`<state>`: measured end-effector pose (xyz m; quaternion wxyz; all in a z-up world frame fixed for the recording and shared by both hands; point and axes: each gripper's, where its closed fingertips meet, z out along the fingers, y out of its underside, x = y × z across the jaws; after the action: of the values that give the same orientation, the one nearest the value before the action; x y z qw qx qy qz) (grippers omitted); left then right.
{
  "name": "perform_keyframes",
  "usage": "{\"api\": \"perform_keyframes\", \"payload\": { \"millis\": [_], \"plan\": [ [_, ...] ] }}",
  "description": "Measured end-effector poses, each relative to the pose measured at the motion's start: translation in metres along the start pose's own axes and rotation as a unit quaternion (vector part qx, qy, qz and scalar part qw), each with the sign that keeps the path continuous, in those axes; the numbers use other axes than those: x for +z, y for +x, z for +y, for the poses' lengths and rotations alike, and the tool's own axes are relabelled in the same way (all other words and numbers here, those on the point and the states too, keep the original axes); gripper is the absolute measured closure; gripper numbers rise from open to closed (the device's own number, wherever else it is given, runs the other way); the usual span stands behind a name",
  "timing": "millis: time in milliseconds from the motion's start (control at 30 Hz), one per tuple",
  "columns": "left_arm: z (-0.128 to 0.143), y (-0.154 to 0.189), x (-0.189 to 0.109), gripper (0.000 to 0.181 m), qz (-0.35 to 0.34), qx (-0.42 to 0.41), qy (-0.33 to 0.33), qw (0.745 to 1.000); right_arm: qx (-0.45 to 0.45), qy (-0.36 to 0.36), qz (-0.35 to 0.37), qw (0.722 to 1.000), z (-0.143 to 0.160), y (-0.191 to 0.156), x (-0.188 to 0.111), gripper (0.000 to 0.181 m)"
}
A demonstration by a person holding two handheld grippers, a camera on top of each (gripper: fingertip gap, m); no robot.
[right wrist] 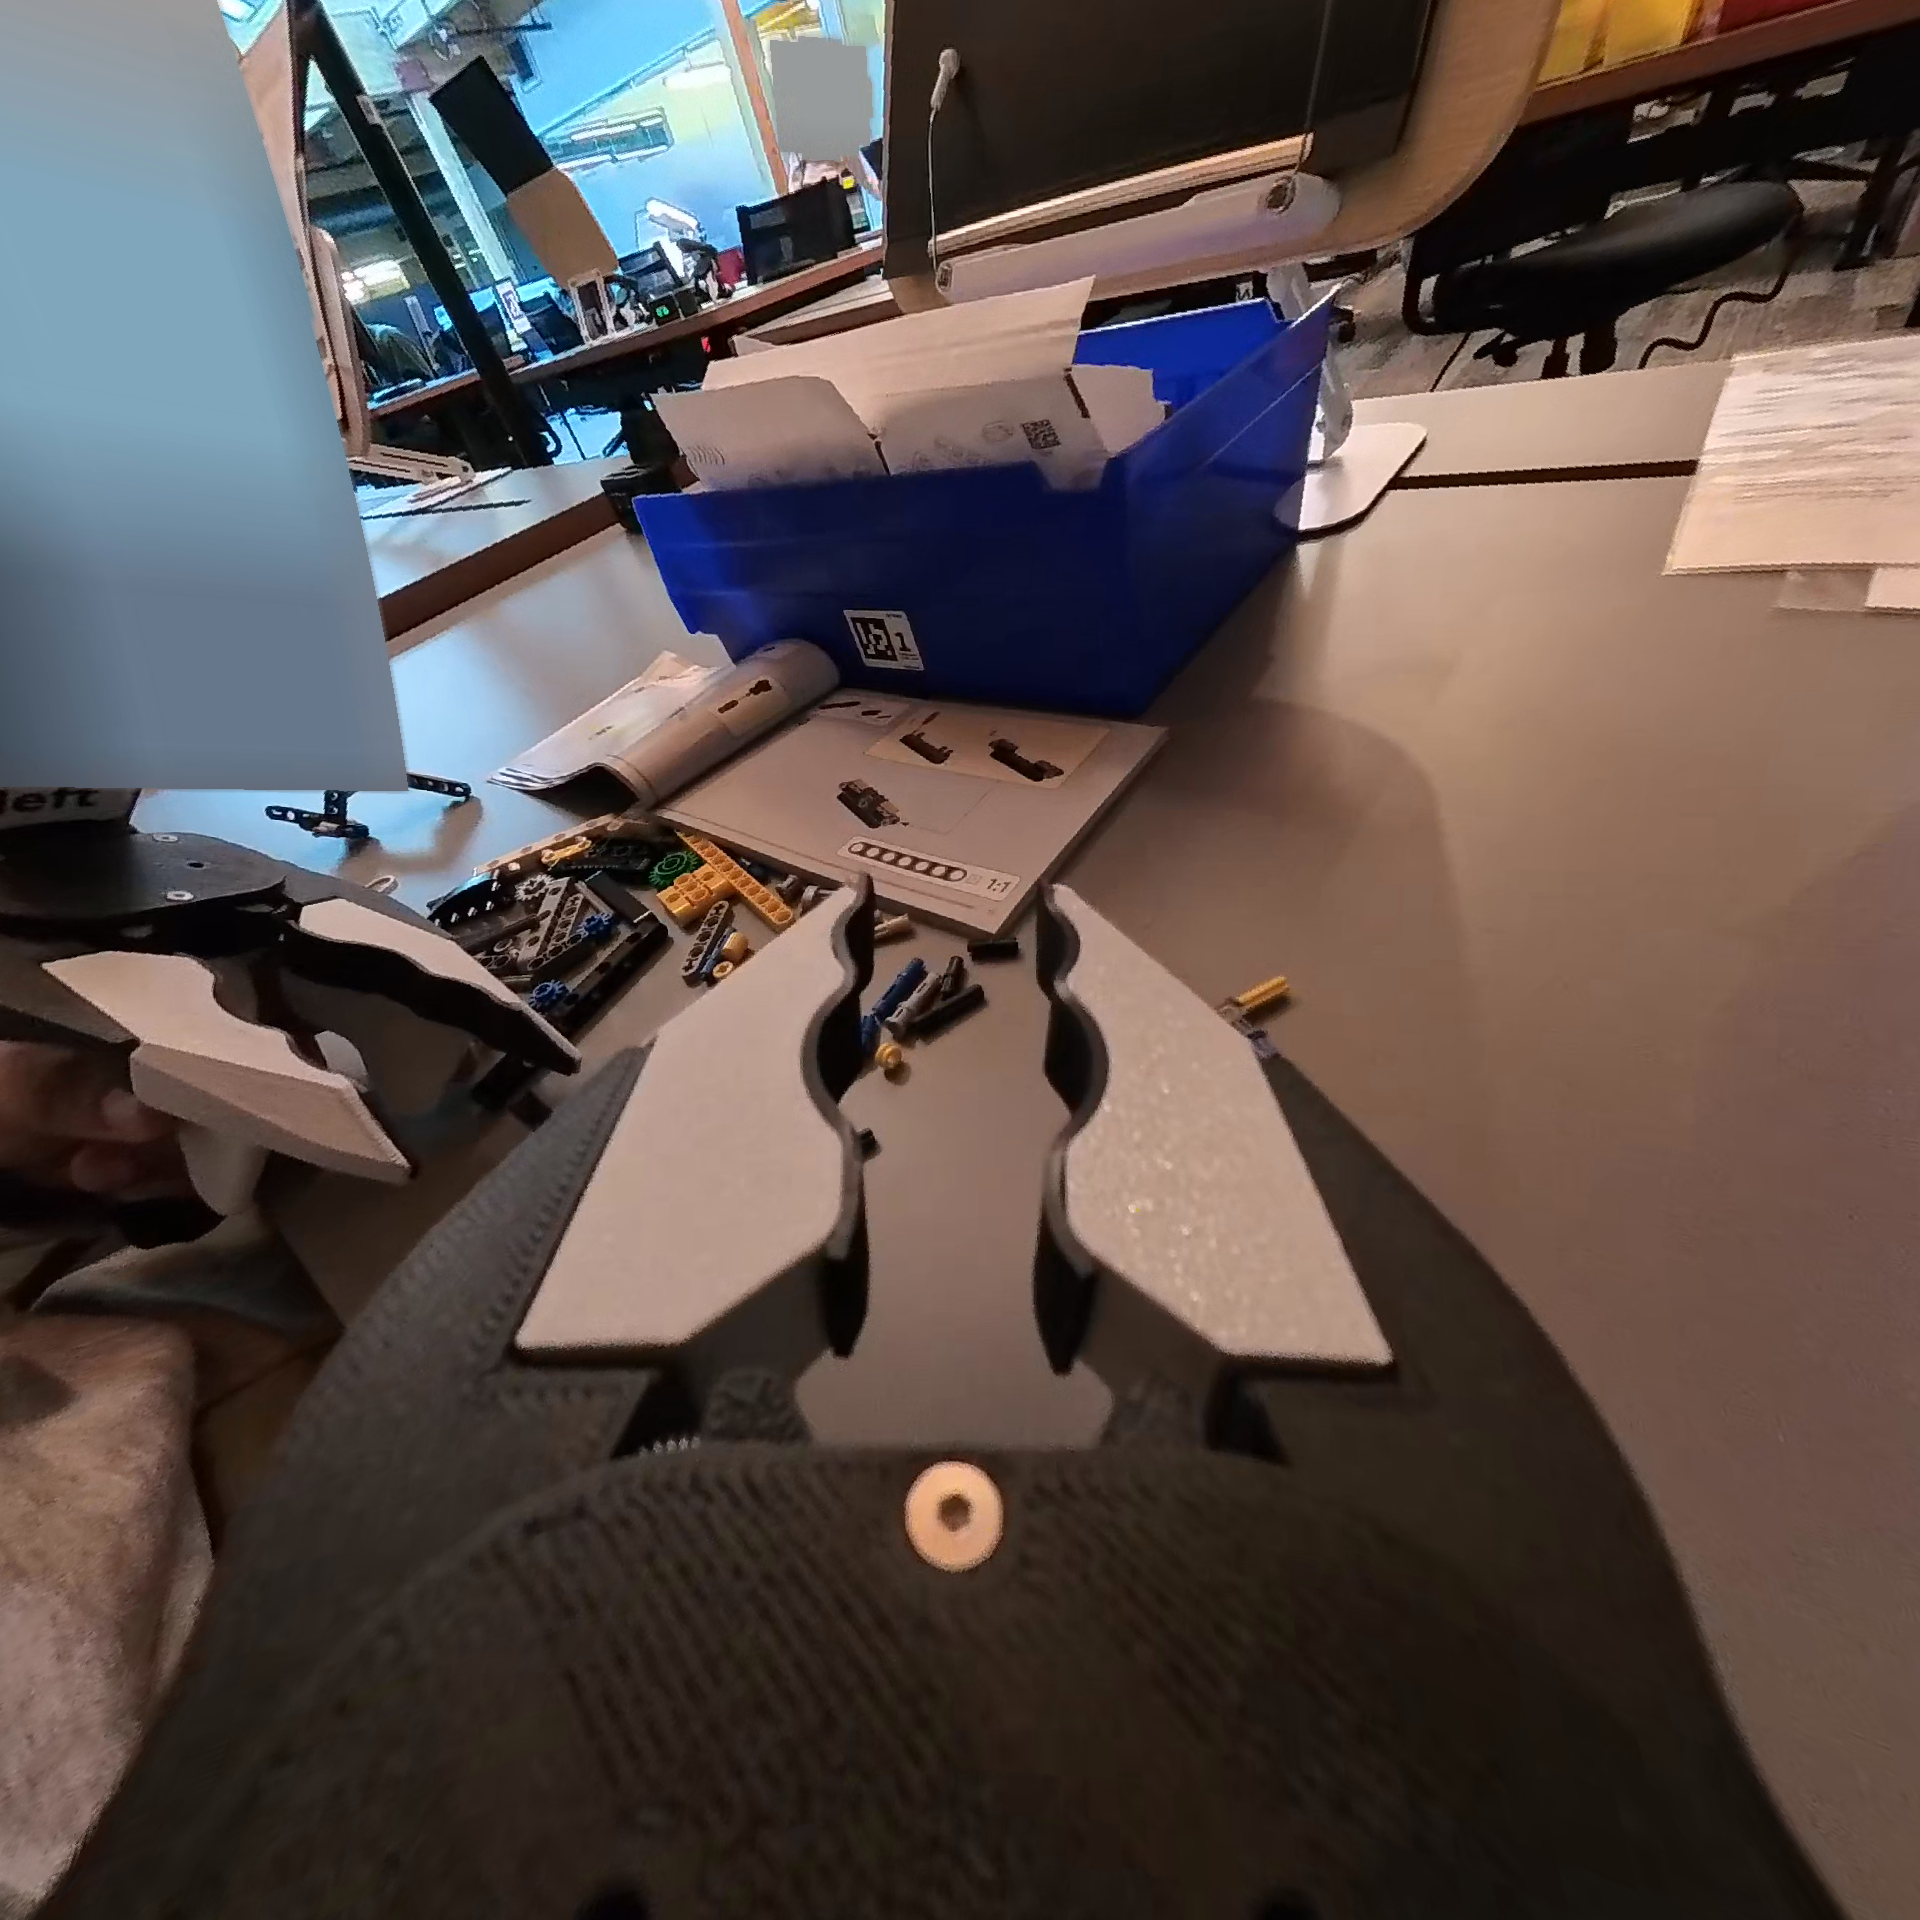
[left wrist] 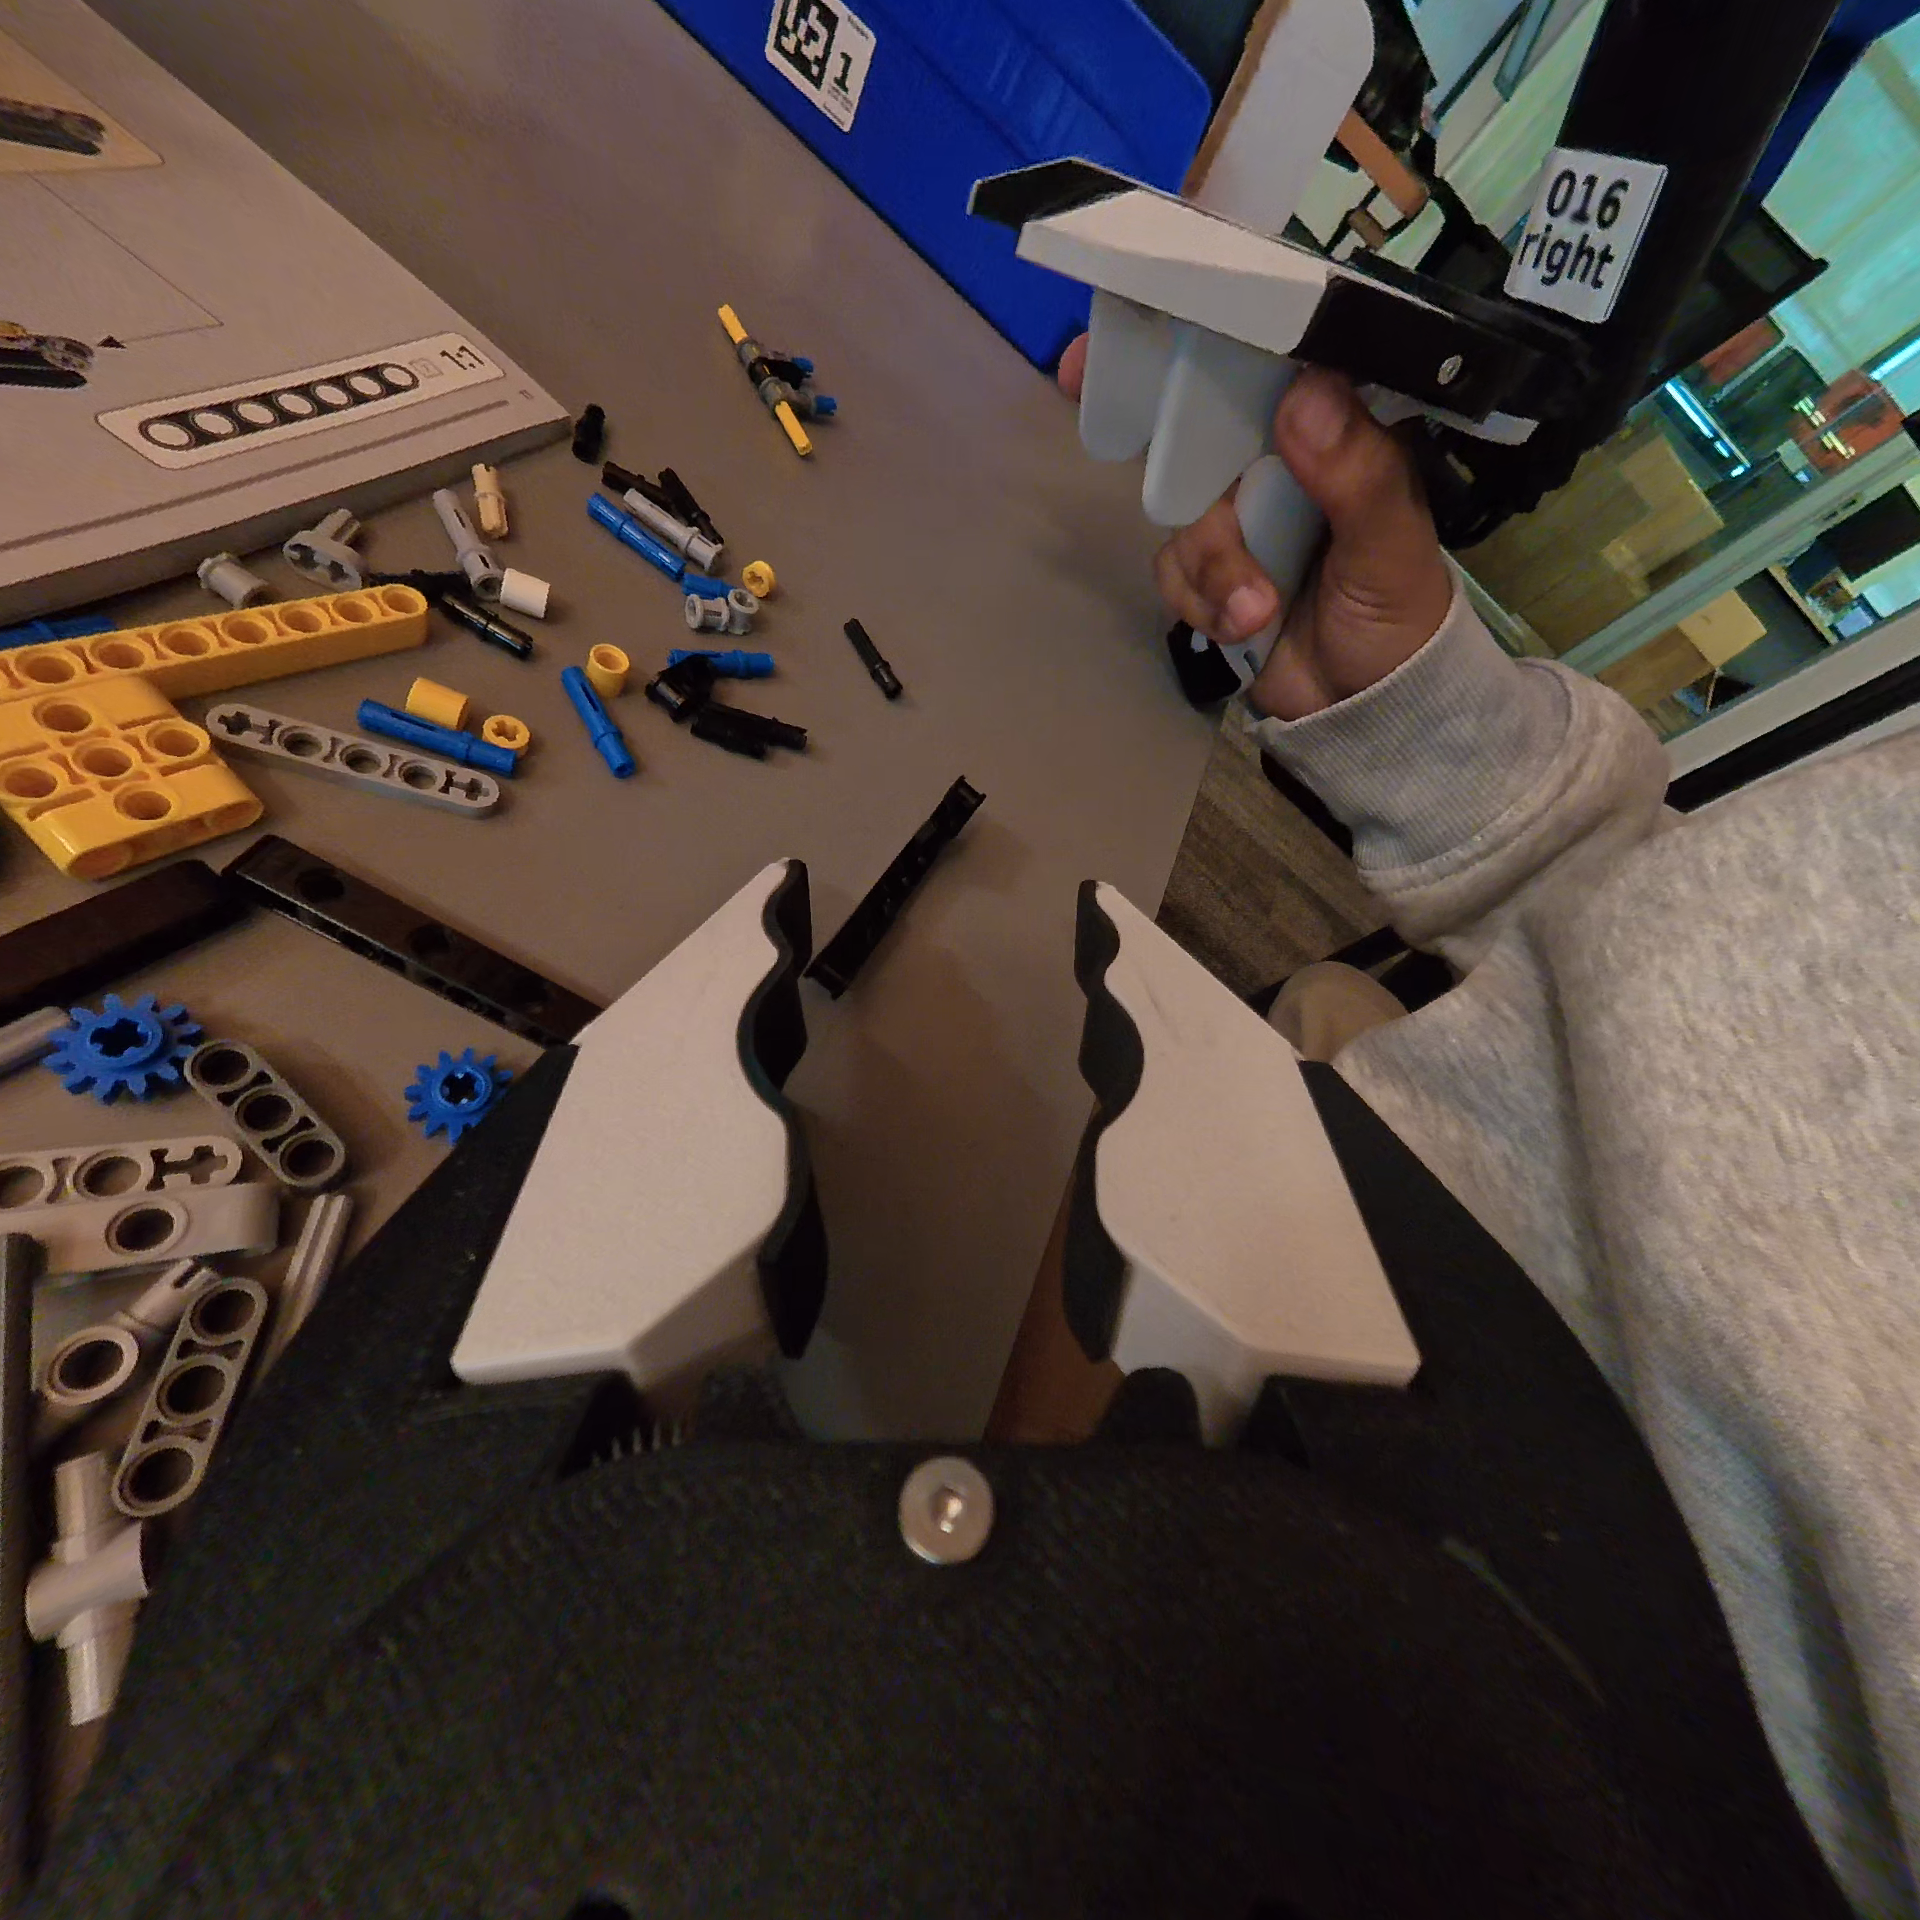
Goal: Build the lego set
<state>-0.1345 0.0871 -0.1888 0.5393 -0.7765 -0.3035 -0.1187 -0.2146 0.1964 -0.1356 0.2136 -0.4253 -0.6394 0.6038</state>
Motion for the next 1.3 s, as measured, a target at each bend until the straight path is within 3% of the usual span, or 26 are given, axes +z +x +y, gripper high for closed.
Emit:
{"api": "perform_keyframes", "payload": {
  "millis": [1300],
  "plan": [
    [0.0005, -0.0002, 0.0002, 0.131, 0.000, -0.001, -0.002, 1.000, -0.016, -0.030, -0.002, 0.999, 0.0079, -0.0038, 0.0058, 0.151]
  ]
}}
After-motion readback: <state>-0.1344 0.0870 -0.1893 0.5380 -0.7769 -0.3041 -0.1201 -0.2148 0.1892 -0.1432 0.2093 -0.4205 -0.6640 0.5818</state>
